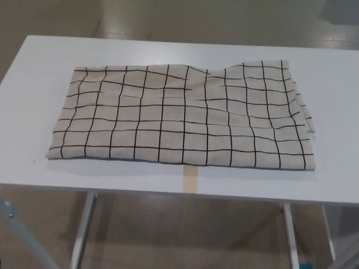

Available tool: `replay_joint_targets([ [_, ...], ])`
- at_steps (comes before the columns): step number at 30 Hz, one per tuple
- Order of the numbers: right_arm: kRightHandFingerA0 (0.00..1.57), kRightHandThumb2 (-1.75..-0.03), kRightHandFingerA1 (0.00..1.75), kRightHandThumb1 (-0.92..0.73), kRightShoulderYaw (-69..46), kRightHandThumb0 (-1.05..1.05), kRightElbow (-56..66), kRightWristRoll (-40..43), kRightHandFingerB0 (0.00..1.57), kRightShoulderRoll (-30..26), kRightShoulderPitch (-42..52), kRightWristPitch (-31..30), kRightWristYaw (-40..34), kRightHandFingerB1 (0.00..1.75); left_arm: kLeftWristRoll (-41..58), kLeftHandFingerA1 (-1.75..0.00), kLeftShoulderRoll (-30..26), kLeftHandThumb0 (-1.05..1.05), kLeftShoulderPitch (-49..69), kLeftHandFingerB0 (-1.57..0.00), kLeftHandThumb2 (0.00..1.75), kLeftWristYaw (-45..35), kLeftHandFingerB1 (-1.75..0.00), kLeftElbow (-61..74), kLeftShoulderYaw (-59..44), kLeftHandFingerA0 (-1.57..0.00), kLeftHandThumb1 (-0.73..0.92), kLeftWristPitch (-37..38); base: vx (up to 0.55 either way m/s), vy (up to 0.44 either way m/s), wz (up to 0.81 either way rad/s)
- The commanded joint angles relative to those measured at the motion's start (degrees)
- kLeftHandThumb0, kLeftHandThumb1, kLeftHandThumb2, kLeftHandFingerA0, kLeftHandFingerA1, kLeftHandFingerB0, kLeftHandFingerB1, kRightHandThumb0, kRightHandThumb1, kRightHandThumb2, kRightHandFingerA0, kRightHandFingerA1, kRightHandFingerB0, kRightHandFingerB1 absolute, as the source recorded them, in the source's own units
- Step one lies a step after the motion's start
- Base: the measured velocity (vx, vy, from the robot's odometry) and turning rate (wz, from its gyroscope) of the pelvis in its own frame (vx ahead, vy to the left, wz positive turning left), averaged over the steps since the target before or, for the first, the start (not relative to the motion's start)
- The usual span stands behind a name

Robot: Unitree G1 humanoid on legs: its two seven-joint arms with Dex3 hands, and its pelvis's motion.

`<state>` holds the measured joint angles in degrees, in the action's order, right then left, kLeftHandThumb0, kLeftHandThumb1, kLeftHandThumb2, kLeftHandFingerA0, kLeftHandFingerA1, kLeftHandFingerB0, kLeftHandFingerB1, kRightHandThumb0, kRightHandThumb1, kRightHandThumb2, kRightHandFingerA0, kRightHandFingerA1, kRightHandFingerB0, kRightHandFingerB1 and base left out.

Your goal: Use the left hand to fold a white towel with checkered patterns in half.

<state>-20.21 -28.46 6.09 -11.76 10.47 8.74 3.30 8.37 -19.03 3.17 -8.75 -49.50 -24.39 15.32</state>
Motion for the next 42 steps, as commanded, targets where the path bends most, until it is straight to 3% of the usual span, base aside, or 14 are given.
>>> replay_joint_targets([
  [1,0.31,-0.64,0.40,-0.78,-0.8,-0.47,0.5,2.6,0.33,0.7,0.6,1.6,1.5,0.33,2.4,-0.51,0.1,-0.65,0.0,-0.34,0.83,-2.1,-0.47,-1.2,-1.0,-0.40,0.45,3.8,0.00,0.000,0.00],
  [3,0.31,-0.64,0.40,-0.78,-0.9,-0.47,0.7,2.6,0.32,0.7,0.7,1.6,1.6,0.33,2.6,-0.51,0.2,-0.66,0.1,-0.33,0.83,-2.3,-0.47,-1.1,-1.1,-0.38,0.44,4.0,0.00,0.000,0.00],
  [4,0.31,-0.65,0.40,-0.78,-0.9,-0.47,1.0,2.6,0.32,0.7,0.8,1.5,1.7,0.33,2.6,-0.37,0.3,-0.60,0.3,-0.36,0.57,-2.5,-0.34,-0.6,-1.0,-0.35,0.55,4.2,0.00,0.000,0.00],
  [5,0.31,-0.65,0.40,-0.78,-0.8,-0.47,1.5,2.7,0.32,0.8,1.0,1.3,1.8,0.33,2.5,-0.35,0.3,-0.61,0.7,-0.30,0.56,-3.0,-0.32,0.1,-0.7,-0.26,0.55,4.9,0.00,0.000,0.00],
  [6,0.31,-0.65,0.41,-0.77,-0.5,-0.47,2.5,2.5,0.32,1.0,1.3,1.1,1.5,0.33,1.4,-0.29,0.3,-0.68,1.7,-0.08,0.79,-3.3,-0.28,1.3,0.2,-0.05,0.42,7.2,0.00,0.000,0.00],
  [8,0.31,-0.65,0.41,-0.77,0.1,-0.47,4.4,2.0,0.32,1.5,2.0,0.6,0.9,0.33,-0.8,-0.20,0.2,-0.70,3.6,-0.03,0.81,-3.4,-0.15,3.4,1.9,-0.01,0.43,11.9,0.00,0.000,0.00],
  [10,0.30,-0.63,0.39,-0.76,0.9,-0.47,7.3,1.6,0.34,2.4,3.3,0.1,0.7,0.34,-3.5,-0.07,0.1,-0.77,5.8,0.00,0.81,-2.1,0.00,6.4,3.7,0.00,0.46,18.0,0.00,0.000,0.00],
  [21,0.30,-0.63,0.34,-0.76,7.4,-0.51,12.9,0.7,0.33,3.1,7.6,-1.0,6.1,0.33,-14.4,-0.10,2.1,-0.82,21.0,0.00,0.85,-0.3,-0.02,42.1,4.2,0.00,0.49,40.6,0.00,0.000,0.00],
  [25,0.29,-0.63,0.34,-0.76,7.6,-0.51,11.5,0.9,0.33,2.2,7.5,-0.7,7.4,0.33,-11.1,-0.08,3.1,-0.84,23.2,0.00,0.86,-2.2,0.00,50.5,4.9,0.00,0.49,41.7,0.00,0.000,0.00],
  [26,0.28,-0.63,0.33,-0.76,7.6,-0.52,10.5,0.7,0.32,1.6,7.2,-0.7,7.3,0.33,-8.9,-0.09,4.5,-0.85,22.9,0.00,0.58,-2.1,0.00,55.7,5.9,0.00,0.56,42.8,0.00,0.000,0.00],
  [27,0.28,-0.63,0.33,-0.76,7.5,-0.52,10.2,0.6,0.32,1.4,7.0,-0.7,7.2,0.33,-8.6,-0.09,5.0,-0.85,22.5,0.00,0.58,-2.0,0.00,57.2,6.1,0.00,0.56,43.5,0.00,0.000,0.00],
  [28,0.27,-0.63,0.33,-0.77,7.6,-0.52,10.1,0.3,0.32,1.4,6.9,-0.9,6.7,0.33,-8.9,-0.10,4.9,-0.80,21.2,0.00,0.84,-1.9,0.00,58.9,6.1,0.00,0.46,43.8,0.00,0.000,0.00],
  [35,0.28,-0.64,0.33,-0.77,8.6,-0.51,9.2,-1.5,0.32,1.4,7.0,-0.8,4.4,0.33,-22.6,-0.10,-3.9,-0.74,8.7,0.00,0.82,-3.2,-0.05,67.2,4.0,0.00,0.44,26.5,0.00,0.000,0.00],
  [42,0.30,-0.64,0.34,-0.77,9.2,-0.50,8.2,-1.9,0.31,1.4,8.3,0.9,3.9,0.33,-34.8,-0.14,-13.0,-0.62,-8.1,0.00,0.78,-5.7,-0.15,56.8,12.2,0.00,0.36,16.7,0.00,0.000,0.00],
])
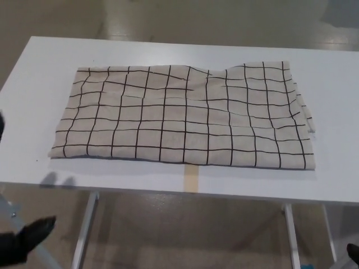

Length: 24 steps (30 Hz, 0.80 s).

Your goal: Use the left hand to fold a white towel with checkered patterns in half.

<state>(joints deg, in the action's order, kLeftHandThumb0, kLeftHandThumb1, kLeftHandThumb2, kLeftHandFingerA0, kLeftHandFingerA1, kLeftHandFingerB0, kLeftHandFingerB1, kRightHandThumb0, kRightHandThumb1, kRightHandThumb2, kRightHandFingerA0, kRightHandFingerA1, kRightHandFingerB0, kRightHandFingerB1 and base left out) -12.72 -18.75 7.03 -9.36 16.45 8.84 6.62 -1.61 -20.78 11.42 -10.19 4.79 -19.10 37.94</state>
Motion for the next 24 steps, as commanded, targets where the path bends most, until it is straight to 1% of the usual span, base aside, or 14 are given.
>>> replay_joint_targets([
  [1,0.30,-0.64,0.34,-0.77,1.8,-0.50,-1.3,-3.0,0.31,-1.0,2.3,0.6,0.4,0.33,-26.0,-0.13,-12.3,-0.60,-18.8,0.00,0.77,-4.7,-0.14,0.4,8.7,0.00,0.36,-7.1,0.00,0.000,0.00],
  [2,0.30,-0.64,0.34,-0.77,1.9,-0.50,-1.3,-3.0,0.31,-1.1,2.3,0.6,0.4,0.33,-26.2,-0.13,-12.5,-0.60,-19.3,0.00,0.77,-4.7,-0.14,0.0,9.1,0.00,0.36,-7.3,0.00,0.000,0.00],
  [8,0.31,-0.64,0.34,-0.78,1.8,-0.49,0.0,-2.6,0.31,-1.4,2.2,-0.9,0.0,0.33,-34.9,-0.09,-14.7,-0.53,-32.4,0.00,0.73,-4.8,-0.15,-14.3,19.1,0.00,0.34,-13.8,0.00,0.000,0.00],
  [9,0.31,-0.64,0.34,-0.78,1.7,-0.49,0.1,-2.2,0.31,-1.4,2.2,-1.0,0.3,0.33,-35.9,-0.05,-14.8,-0.52,-34.5,0.00,0.66,-4.8,-0.12,-17.2,20.8,0.00,0.32,-15.1,0.00,0.000,0.00],
  [10,0.31,-0.64,0.34,-0.78,1.6,-0.49,0.1,-1.9,0.31,-1.3,2.3,-1.0,0.5,0.33,-36.2,-0.05,-14.9,-0.52,-35.5,0.00,0.66,-4.7,-0.12,-18.5,21.7,0.00,0.32,-15.8,0.00,0.000,0.00],
  [11,0.31,-0.64,0.34,-0.78,1.6,-0.49,0.2,-1.6,0.31,-1.3,2.3,-1.0,0.7,0.33,-36.7,-0.05,-15.1,-0.50,-36.8,0.00,0.53,-4.7,-0.12,-20.4,22.9,0.00,0.40,-16.8,0.00,0.000,0.00],
  [12,0.31,-0.64,0.34,-0.78,1.5,-0.49,0.3,-1.5,0.31,-1.3,2.3,-1.1,0.8,0.33,-36.8,-0.05,-15.2,-0.50,-37.2,0.00,0.53,-4.6,-0.12,-20.9,23.3,0.00,0.40,-17.1,0.00,0.000,0.00],
  [13,0.30,-0.64,0.34,-0.77,1.4,-0.49,0.4,-1.1,0.31,-1.3,2.4,-1.3,1.1,0.33,-37.7,0.00,-15.2,-0.52,-38.6,0.00,0.68,-5.5,-0.08,-22.5,24.9,0.00,0.35,-19.2,0.00,0.000,0.00],
  [15,0.30,-0.64,0.34,-0.77,1.4,-0.49,0.4,-1.0,0.31,-1.3,2.4,-1.3,1.2,0.33,-37.8,0.00,-15.3,-0.52,-39.1,0.00,0.68,-5.5,-0.08,-23.0,25.5,0.00,0.35,-19.8,0.00,0.000,0.00],
  [16,0.31,-0.66,0.35,-0.78,1.2,-0.48,0.8,-0.6,0.30,-1.2,3.0,-1.4,1.3,0.33,-38.5,0.00,-15.3,-0.43,-40.1,0.00,0.56,-6.0,-0.03,-24.6,27.3,0.00,0.36,-21.3,0.00,0.000,0.00],
  [21,0.32,-0.66,0.36,-0.78,1.1,-0.48,0.7,-0.3,0.31,-0.6,3.0,-1.7,0.9,0.33,-41.0,0.00,-16.0,-0.32,-43.0,0.00,0.57,-4.8,-0.01,-29.1,31.9,0.00,0.37,-22.7,0.00,0.000,0.00],
  [22,0.32,-0.65,0.35,-0.78,1.1,-0.48,0.7,-0.3,0.31,-0.6,3.1,-1.6,0.8,0.33,-41.3,0.00,-16.0,-0.30,-43.3,0.00,0.55,-4.2,-0.13,-30.1,32.6,0.00,0.21,-22.7,0.00,0.000,0.00],
  [23,0.32,-0.65,0.35,-0.78,1.0,-0.48,0.6,-0.3,0.31,-0.6,3.2,-1.6,0.9,0.33,-41.4,0.00,-16.0,-0.30,-43.7,0.00,0.55,-3.6,-0.13,-31.2,33.4,0.00,0.21,-22.8,0.00,0.000,0.00],
  [24,0.32,-0.65,0.36,-0.78,1.0,-0.48,0.5,-0.3,0.31,-0.6,3.1,-1.5,0.9,0.33,-41.5,0.00,-16.0,-0.23,-43.8,0.00,0.58,-3.1,0.00,-31.8,33.8,0.00,0.39,-22.8,0.00,0.000,0.00],
])
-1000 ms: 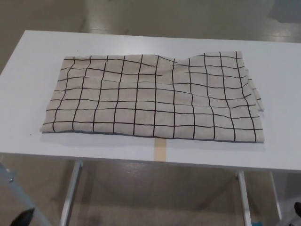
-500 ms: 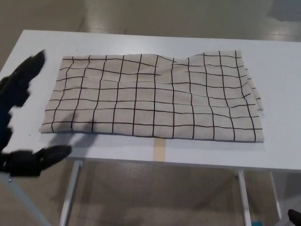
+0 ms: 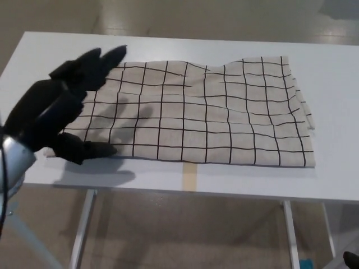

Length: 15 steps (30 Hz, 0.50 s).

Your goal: Use the left hand to fold a white towel with checkered patterns in half.

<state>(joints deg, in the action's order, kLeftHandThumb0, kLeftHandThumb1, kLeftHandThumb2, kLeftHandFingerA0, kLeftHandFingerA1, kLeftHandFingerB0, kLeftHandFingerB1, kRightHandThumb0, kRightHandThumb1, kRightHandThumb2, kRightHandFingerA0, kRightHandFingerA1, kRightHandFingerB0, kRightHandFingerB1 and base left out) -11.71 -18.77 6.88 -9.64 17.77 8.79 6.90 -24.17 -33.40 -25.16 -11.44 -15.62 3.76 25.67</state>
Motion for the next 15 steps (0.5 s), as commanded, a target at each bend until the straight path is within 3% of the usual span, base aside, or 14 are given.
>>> replay_joint_targets([
  [1,0.32,-0.65,0.36,-0.78,0.0,-0.48,0.4,-0.1,0.32,-0.2,1.9,-1.3,0.6,0.33,-19.1,0.00,-3.4,-0.19,-7.4,0.00,0.58,-0.7,0.00,-12.4,11.8,0.00,0.40,-10.4,0.00,0.000,0.00],
  [9,0.32,-0.63,0.36,-0.77,0.1,-0.47,0.7,-0.3,0.33,-0.1,2.1,-1.5,0.3,0.34,-20.6,0.00,-2.7,-0.07,-9.1,0.00,0.57,6.0,-0.06,-20.0,17.0,0.00,0.53,-10.1,0.00,0.000,0.00],
  [10,0.23,-0.92,0.48,-0.59,0.2,-0.56,0.9,-0.4,0.28,0.0,2.3,-1.6,0.1,0.49,-20.7,0.00,-2.4,-0.07,-9.5,0.00,0.56,6.4,-0.06,-21.2,17.6,0.00,0.53,-10.4,0.00,0.000,0.00],
  [15,0.23,-0.93,0.49,-0.59,0.2,-0.55,1.3,-0.3,0.30,0.2,2.5,-1.7,-0.1,0.50,-21.5,0.00,-1.4,-0.09,-11.1,0.00,0.56,8.5,-0.07,-25.5,20.4,0.00,0.50,-12.1,0.00,0.000,0.00],
])
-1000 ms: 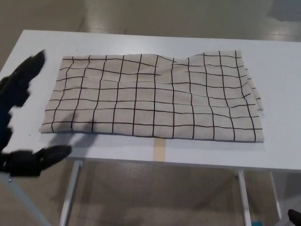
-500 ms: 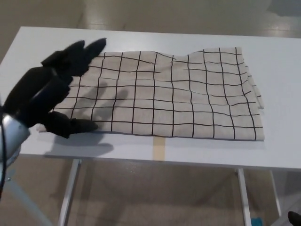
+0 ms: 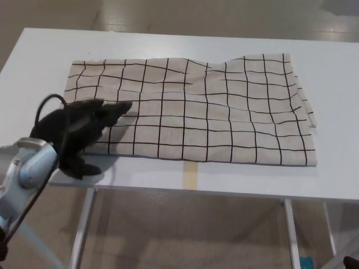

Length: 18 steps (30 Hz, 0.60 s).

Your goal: Use the left hand to fold a white towel with checkered patterns in half.

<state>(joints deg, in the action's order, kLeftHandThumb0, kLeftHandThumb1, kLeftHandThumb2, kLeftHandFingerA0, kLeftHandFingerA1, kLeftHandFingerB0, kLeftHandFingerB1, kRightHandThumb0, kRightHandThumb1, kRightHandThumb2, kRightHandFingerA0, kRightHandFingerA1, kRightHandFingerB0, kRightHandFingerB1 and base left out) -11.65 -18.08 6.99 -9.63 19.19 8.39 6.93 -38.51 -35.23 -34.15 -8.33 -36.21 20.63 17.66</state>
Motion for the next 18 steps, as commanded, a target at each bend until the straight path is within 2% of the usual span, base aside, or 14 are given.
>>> replay_joint_targets([
  [1,0.23,-0.93,0.49,-0.59,0.2,-0.55,0.8,-0.4,0.30,0.3,1.1,-1.4,-0.2,0.50,-7.4,0.00,0.6,-0.09,-2.4,0.00,0.56,5.9,-0.07,-5.5,4.0,0.00,0.50,-4.3,0.00,0.000,0.00],
  [2,0.24,-0.93,0.49,-0.59,0.2,-0.55,1.0,-0.4,0.30,0.3,1.2,-1.4,-0.3,0.50,-7.7,0.00,0.8,-0.09,-2.9,0.00,0.61,6.7,-0.07,-6.5,4.8,0.00,0.47,-4.6,0.00,0.000,0.00],
  [3,0.33,-0.62,0.36,-0.77,0.2,-0.49,0.9,-0.5,0.36,0.3,1.1,-1.4,-0.3,0.34,-7.8,0.00,0.8,-0.11,-3.0,0.00,0.55,7.1,-0.11,-6.9,5.1,0.00,0.51,-4.5,0.00,0.000,0.00],
  [5,0.33,-0.63,0.37,-0.77,0.1,-0.47,0.9,-0.4,0.35,0.2,1.1,-1.4,-0.3,0.35,-8.0,0.00,0.9,-0.10,-3.5,0.00,0.57,8.0,-0.07,-7.8,5.8,0.00,0.51,-4.5,0.00,0.000,0.00],
  [11,0.33,-0.63,0.37,-0.77,0.1,-0.47,1.2,-0.5,0.35,0.1,1.0,-1.7,-0.2,0.34,-8.2,0.00,1.8,-0.17,-4.8,0.00,0.57,12.7,-0.15,-10.5,7.4,0.00,0.59,-2.6,0.00,0.000,0.00],
  [18,0.33,-0.63,0.37,-0.76,0.0,-0.47,0.9,-0.1,0.37,0.1,1.1,-1.3,0.3,0.35,-8.9,-0.01,4.1,-0.16,-7.4,0.00,0.62,15.2,-0.12,-13.9,9.4,0.00,0.58,-2.7,0.00,0.000,0.00],
])
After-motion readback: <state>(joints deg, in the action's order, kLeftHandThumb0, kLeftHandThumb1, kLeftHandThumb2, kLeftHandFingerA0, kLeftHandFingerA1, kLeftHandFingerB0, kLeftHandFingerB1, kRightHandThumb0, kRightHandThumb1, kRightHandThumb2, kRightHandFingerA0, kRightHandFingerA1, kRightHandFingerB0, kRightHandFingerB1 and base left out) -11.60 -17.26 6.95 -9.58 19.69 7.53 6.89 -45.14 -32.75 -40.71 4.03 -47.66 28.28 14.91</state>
